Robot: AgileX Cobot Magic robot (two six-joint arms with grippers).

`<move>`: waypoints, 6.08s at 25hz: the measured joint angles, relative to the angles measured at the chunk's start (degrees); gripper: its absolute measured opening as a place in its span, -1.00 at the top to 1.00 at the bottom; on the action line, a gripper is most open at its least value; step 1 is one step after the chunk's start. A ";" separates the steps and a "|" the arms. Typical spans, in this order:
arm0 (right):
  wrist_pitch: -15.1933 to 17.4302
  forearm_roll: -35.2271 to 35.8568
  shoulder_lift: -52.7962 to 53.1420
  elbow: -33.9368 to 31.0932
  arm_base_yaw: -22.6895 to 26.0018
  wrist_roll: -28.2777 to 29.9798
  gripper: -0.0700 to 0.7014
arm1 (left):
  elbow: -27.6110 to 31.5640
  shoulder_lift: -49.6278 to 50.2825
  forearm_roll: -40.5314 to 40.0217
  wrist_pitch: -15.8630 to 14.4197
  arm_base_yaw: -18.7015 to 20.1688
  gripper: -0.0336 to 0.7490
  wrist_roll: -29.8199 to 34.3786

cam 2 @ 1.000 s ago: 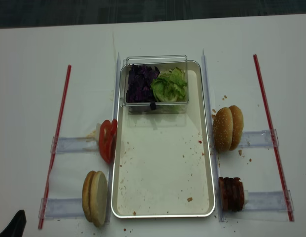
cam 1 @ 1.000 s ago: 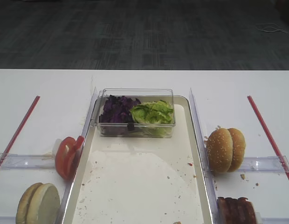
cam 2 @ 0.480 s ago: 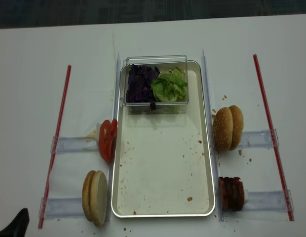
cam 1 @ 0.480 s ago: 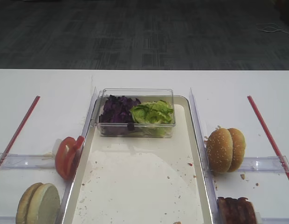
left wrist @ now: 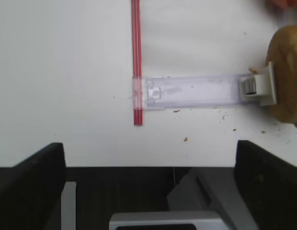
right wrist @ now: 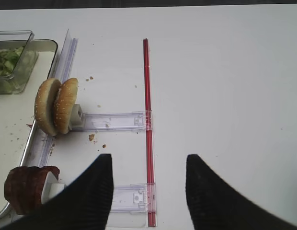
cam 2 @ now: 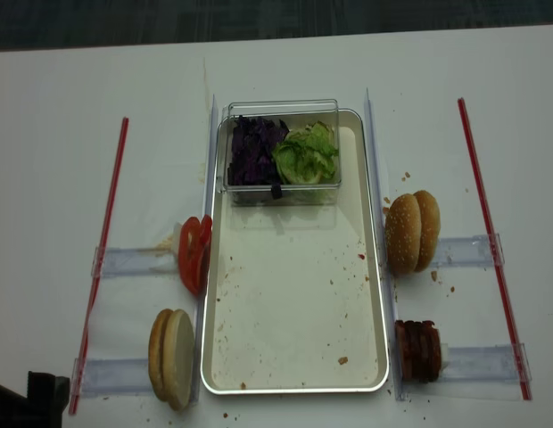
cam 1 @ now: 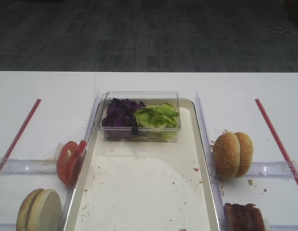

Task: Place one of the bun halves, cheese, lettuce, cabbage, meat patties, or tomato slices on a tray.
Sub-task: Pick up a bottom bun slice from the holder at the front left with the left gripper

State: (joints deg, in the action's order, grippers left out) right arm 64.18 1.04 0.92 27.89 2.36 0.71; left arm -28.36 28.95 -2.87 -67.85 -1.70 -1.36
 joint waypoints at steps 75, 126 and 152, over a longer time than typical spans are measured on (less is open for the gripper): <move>0.10 0.00 0.00 0.00 0.00 0.00 -0.21 | -8.97 29.56 4.62 8.21 29.35 -0.72 -25.27; 0.00 0.00 0.00 0.00 0.00 -0.04 -0.21 | -9.32 46.68 -6.05 24.26 44.44 -0.32 -42.37; 0.00 0.00 0.00 0.00 0.00 0.06 -0.21 | -9.32 46.81 -8.82 21.44 44.44 0.63 -42.37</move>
State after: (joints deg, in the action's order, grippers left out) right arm 64.18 1.04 0.92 27.89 2.36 0.77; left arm -37.68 75.76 -11.69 -46.41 42.73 -43.72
